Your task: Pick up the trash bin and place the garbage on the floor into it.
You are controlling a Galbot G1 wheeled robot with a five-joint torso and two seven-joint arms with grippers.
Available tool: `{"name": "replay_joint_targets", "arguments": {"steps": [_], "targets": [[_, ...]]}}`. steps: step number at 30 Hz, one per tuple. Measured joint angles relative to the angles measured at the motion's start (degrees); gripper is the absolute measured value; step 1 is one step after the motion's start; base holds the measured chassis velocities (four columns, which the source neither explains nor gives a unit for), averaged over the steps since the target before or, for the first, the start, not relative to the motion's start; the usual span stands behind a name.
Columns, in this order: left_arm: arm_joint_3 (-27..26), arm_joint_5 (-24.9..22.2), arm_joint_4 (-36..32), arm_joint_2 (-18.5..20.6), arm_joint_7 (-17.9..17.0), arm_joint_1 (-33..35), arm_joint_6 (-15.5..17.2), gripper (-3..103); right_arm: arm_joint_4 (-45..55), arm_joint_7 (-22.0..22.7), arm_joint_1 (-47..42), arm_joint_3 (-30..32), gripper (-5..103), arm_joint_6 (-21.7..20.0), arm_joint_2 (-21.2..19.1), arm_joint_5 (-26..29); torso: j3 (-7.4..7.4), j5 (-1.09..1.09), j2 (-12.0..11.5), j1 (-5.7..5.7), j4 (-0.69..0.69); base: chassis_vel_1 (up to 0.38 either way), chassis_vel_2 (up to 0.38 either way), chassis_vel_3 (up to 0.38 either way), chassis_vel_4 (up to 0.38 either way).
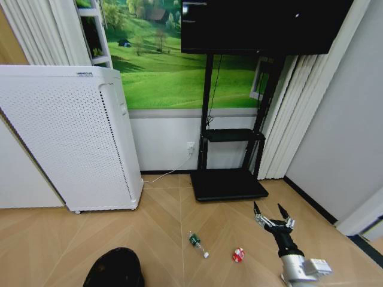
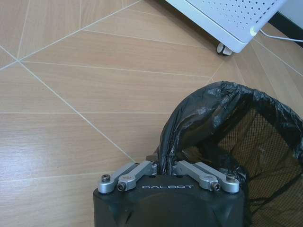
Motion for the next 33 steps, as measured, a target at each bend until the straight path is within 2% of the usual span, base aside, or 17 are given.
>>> {"name": "replay_joint_targets", "arguments": {"steps": [4, 8, 9, 12, 13, 15, 16, 18, 19, 22, 28, 31, 33], "targets": [[-0.5, -0.8, -0.1, -0.1, 0.0, 0.0, -0.5, 7, 0.0, 0.2, 0.0, 0.1, 100, 0.2, 0.0, 0.1, 0.00, -0.01, 0.0, 0.00, 0.00, 0.000, 0.000, 0.000, 0.000], [-2.6, 1.0, -1.0, -0.3, 3.6, 0.3, -4.0, 7, -0.3, 0.2, -0.1, 0.0, 100, 0.6, 0.0, -0.6, 0.01, -0.01, 0.0, 0.00, 0.00, 0.000, 0.000, 0.000, 0.000], [-2.6, 1.0, -1.0, -0.3, 3.6, 0.3, -4.0, 7, -0.3, 0.2, -0.1, 0.0, 100, 0.6, 0.0, -0.6, 0.01, -0.01, 0.0, 0.00, 0.00, 0.000, 0.000, 0.000, 0.000], [-4.6, 3.4, -1.6, -0.1, 6.5, 0.2, -7.9, 7, -0.4, -1.3, -0.4, -0.1, 100, 0.5, 0.0, -1.6, 0.01, 0.00, 0.0, 0.00, 0.00, 0.000, 0.000, 0.000, 0.000], [-4.6, 3.4, -1.6, -0.1, 6.5, 0.2, -7.9, 7, -0.4, -1.3, -0.4, -0.1, 100, 0.5, 0.0, -1.6, 0.01, 0.00, 0.0, 0.00, 0.00, 0.000, 0.000, 0.000, 0.000], [-5.9, 5.1, -2.0, -0.1, 8.1, 0.3, -10.8, 7, -0.4, -1.7, -0.4, -0.8, 100, 0.5, 0.0, -2.1, 0.01, 0.00, 0.0, 0.00, 0.00, 0.000, 0.000, 0.000, 0.000], [-5.9, 5.1, -2.0, -0.1, 8.1, 0.3, -10.8, 7, -0.4, -1.7, -0.4, -0.8, 100, 0.5, 0.0, -2.1, 0.01, 0.00, 0.0, 0.00, 0.00, 0.000, 0.000, 0.000, 0.000], [-7.2, 7.7, -2.6, -0.5, 9.8, 0.5, -14.9, 7, -0.6, -1.7, -0.4, -2.0, 100, 0.5, 0.2, -3.5, 0.02, 0.00, 0.0, 0.00, 0.00, 0.000, 0.000, 0.000, 0.000], [-7.2, 7.7, -2.6, -0.5, 9.8, 0.5, -14.9, 7, -0.6, -1.7, -0.4, -2.0, 100, 0.5, 0.2, -3.5, 0.02, 0.00, 0.0, 0.00, 0.00, 0.000, 0.000, 0.000, 0.000], [-8.2, 10.5, -2.5, -1.0, 11.7, 0.5, -18.4, 7, -1.1, -1.7, -0.8, -3.8, 100, 0.6, 0.4, -5.5, 0.02, 0.01, 0.0, 0.00, 0.00, 0.053, 0.068, -0.065, -0.059], [-8.9, 13.8, -2.1, -0.8, 12.9, 0.4, -20.4, 7, -1.8, -1.7, -0.8, -5.7, 100, 0.7, 0.1, -7.5, 0.02, -0.01, 0.0, 0.00, 0.00, 0.151, 0.141, -0.144, -0.137], [-8.9, 14.1, -2.4, -0.7, 13.0, 0.4, -20.4, 7, -2.3, -1.8, -0.5, -6.2, 100, 0.7, 0.0, -7.9, 0.02, -0.02, 0.0, 0.00, 0.02, 0.222, 0.199, -0.199, -0.174], [-8.7, 13.7, -3.4, -0.8, 13.0, 0.3, -20.4, 7, -3.4, -1.7, -0.1, -6.6, 100, 0.8, -0.3, -7.9, 0.02, 0.00, 0.0, 0.00, -0.02, 0.236, 0.211, -0.252, -0.220]]}}
